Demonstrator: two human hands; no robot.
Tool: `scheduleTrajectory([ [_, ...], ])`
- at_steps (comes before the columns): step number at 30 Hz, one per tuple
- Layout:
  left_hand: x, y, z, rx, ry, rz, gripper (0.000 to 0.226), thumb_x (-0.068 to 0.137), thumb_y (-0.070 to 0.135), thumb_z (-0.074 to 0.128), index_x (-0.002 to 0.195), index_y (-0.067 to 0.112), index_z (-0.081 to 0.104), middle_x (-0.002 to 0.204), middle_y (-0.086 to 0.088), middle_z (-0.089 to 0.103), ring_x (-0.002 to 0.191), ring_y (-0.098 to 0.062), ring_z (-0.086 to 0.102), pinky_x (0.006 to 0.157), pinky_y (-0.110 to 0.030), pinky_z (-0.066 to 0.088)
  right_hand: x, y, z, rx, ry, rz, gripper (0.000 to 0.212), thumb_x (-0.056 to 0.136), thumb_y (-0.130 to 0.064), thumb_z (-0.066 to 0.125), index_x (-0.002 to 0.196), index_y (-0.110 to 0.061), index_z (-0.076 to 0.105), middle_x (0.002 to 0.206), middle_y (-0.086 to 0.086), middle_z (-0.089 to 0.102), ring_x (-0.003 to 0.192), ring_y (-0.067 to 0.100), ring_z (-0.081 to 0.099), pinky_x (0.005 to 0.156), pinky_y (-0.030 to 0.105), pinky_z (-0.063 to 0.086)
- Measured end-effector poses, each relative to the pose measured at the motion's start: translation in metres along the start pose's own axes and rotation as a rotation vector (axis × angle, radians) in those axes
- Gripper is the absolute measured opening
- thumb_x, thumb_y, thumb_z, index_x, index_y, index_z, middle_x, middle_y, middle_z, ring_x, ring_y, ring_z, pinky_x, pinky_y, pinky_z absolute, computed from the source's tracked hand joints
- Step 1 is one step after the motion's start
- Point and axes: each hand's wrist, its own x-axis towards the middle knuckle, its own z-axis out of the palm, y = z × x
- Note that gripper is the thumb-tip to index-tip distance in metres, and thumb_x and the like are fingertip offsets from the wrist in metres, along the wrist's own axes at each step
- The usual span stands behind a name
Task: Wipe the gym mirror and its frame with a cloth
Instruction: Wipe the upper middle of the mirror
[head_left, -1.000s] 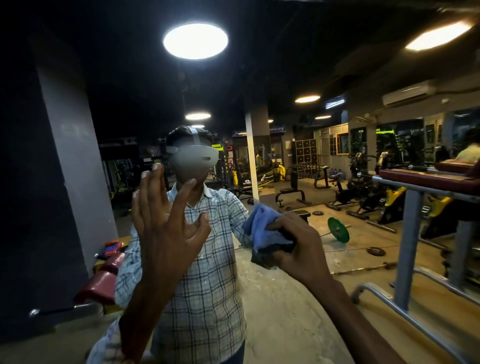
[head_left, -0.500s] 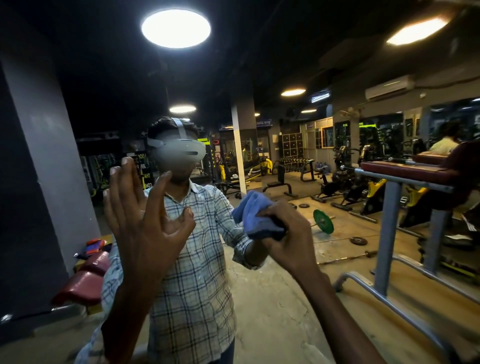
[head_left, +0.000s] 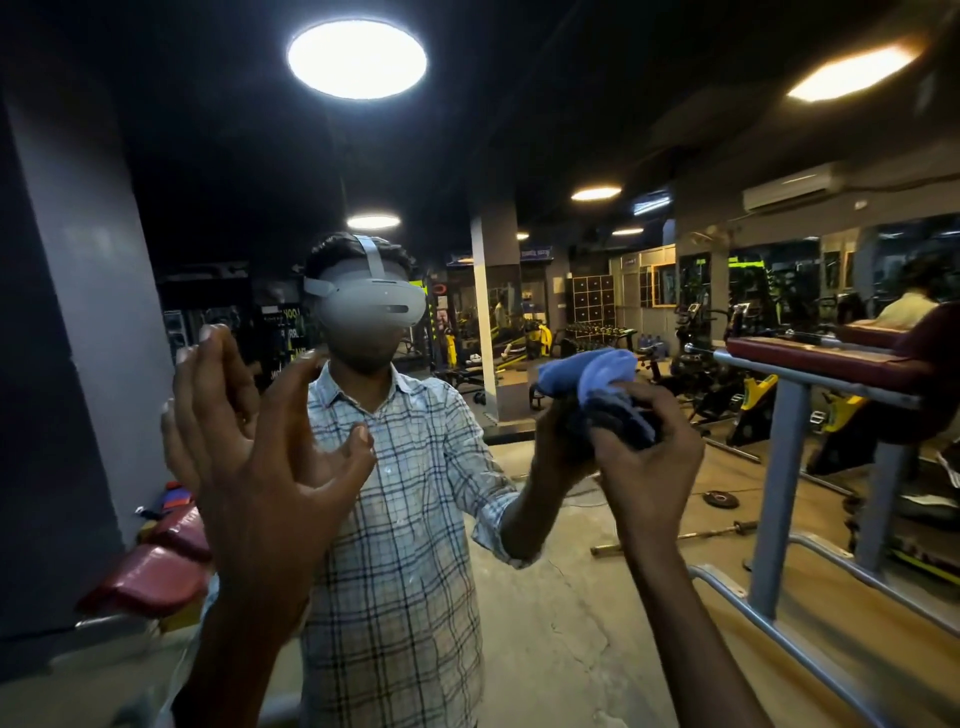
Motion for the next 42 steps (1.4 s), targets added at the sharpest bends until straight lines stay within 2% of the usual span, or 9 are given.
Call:
scheduleTrajectory([
  [2, -0.001, 0.009, 0.007, -0.004, 0.009, -0.005, 0.069, 0.081, 0.047, 0.073, 0.145, 0.024, 0.059, 0.171, -0.013, 0.018, 0.159, -0.029, 0.01, 0.125, -0.059, 0.012, -0.001, -0.003, 0.005, -0.008, -0.013, -0.014, 0.04, 0.074, -0.005, 0.076, 0.105, -0.026, 0.064, 0.104, -0.008, 0.065, 0.097, 0.001, 0.062, 0.084, 0.031, 0.058],
  [7, -0.004, 0.022, 0.018, -0.022, 0.022, -0.026, 0.07, 0.081, 0.047, 0.072, 0.145, 0.023, 0.057, 0.171, -0.013, 0.017, 0.159, -0.029, 0.009, 0.124, -0.062, 0.013, 0.021, -0.006, 0.0, -0.115, -0.493, -0.421, 0.034, 0.07, -0.012, 0.082, 0.099, -0.021, 0.068, 0.099, -0.008, 0.065, 0.089, 0.008, 0.061, 0.074, 0.023, 0.052],
  [12, -0.003, 0.029, 0.021, -0.013, 0.014, -0.057, 0.072, 0.08, 0.048, 0.073, 0.145, 0.023, 0.057, 0.171, -0.011, 0.016, 0.159, -0.029, 0.009, 0.124, -0.064, 0.015, 0.065, -0.024, 0.011, -0.04, -0.071, -0.141, 0.043, 0.074, -0.005, 0.079, 0.105, -0.027, 0.06, 0.102, -0.02, 0.055, 0.096, -0.015, 0.056, 0.079, 0.008, 0.051],
  [17, -0.002, 0.035, 0.024, 0.009, 0.005, -0.063, 0.075, 0.078, 0.05, 0.074, 0.146, 0.025, 0.056, 0.172, -0.009, 0.014, 0.16, -0.028, 0.007, 0.125, -0.06, 0.011, 0.07, -0.047, 0.034, -0.188, -0.571, -0.608, 0.037, 0.074, -0.014, 0.084, 0.105, -0.022, 0.065, 0.101, -0.01, 0.06, 0.085, 0.0, 0.053, 0.074, 0.017, 0.049],
  [22, -0.003, 0.037, 0.026, 0.02, -0.018, -0.058, 0.078, 0.078, 0.051, 0.074, 0.149, 0.029, 0.051, 0.173, -0.007, 0.009, 0.16, -0.026, 0.004, 0.125, -0.055, 0.004, 0.124, -0.071, 0.041, -0.069, -0.17, -0.369, 0.038, 0.077, -0.006, 0.079, 0.107, -0.024, 0.063, 0.105, -0.013, 0.056, 0.087, -0.01, 0.054, 0.078, 0.004, 0.046],
  [28, -0.001, 0.04, 0.03, 0.038, -0.015, -0.057, 0.082, 0.076, 0.054, 0.074, 0.149, 0.027, 0.051, 0.173, -0.01, 0.009, 0.16, -0.029, 0.004, 0.125, -0.058, 0.006, 0.115, -0.073, 0.056, -0.174, -0.645, -0.759, 0.033, 0.074, -0.019, 0.081, 0.103, -0.019, 0.067, 0.1, -0.002, 0.061, 0.088, 0.012, 0.056, 0.075, 0.035, 0.053],
  [33, 0.0, 0.045, 0.033, 0.038, -0.004, -0.034, 0.079, 0.076, 0.052, 0.075, 0.148, 0.026, 0.053, 0.172, -0.01, 0.012, 0.16, -0.029, 0.006, 0.125, -0.059, 0.007, 0.166, -0.07, 0.036, -0.124, -0.17, -0.479, 0.036, 0.079, -0.01, 0.073, 0.114, -0.015, 0.066, 0.115, -0.001, 0.063, 0.101, 0.001, 0.052, 0.086, 0.013, 0.048],
  [39, -0.001, 0.062, 0.047, 0.03, -0.008, 0.017, 0.075, 0.077, 0.048, 0.076, 0.145, 0.025, 0.057, 0.172, -0.011, 0.015, 0.16, -0.032, 0.009, 0.126, -0.059, 0.005, 0.147, -0.039, 0.016, -0.226, -0.631, -0.736, 0.034, 0.081, -0.031, 0.069, 0.112, -0.016, 0.067, 0.111, 0.002, 0.063, 0.099, 0.014, 0.057, 0.085, 0.017, 0.046],
  [42, -0.001, 0.07, 0.051, 0.02, 0.002, -0.001, 0.073, 0.078, 0.048, 0.076, 0.145, 0.024, 0.057, 0.171, -0.013, 0.015, 0.16, -0.032, 0.008, 0.125, -0.061, 0.008, 0.168, -0.028, -0.011, -0.201, -0.28, -0.485, 0.039, 0.079, -0.022, 0.069, 0.117, -0.011, 0.065, 0.117, 0.001, 0.062, 0.105, 0.005, 0.052, 0.085, 0.003, 0.041],
])
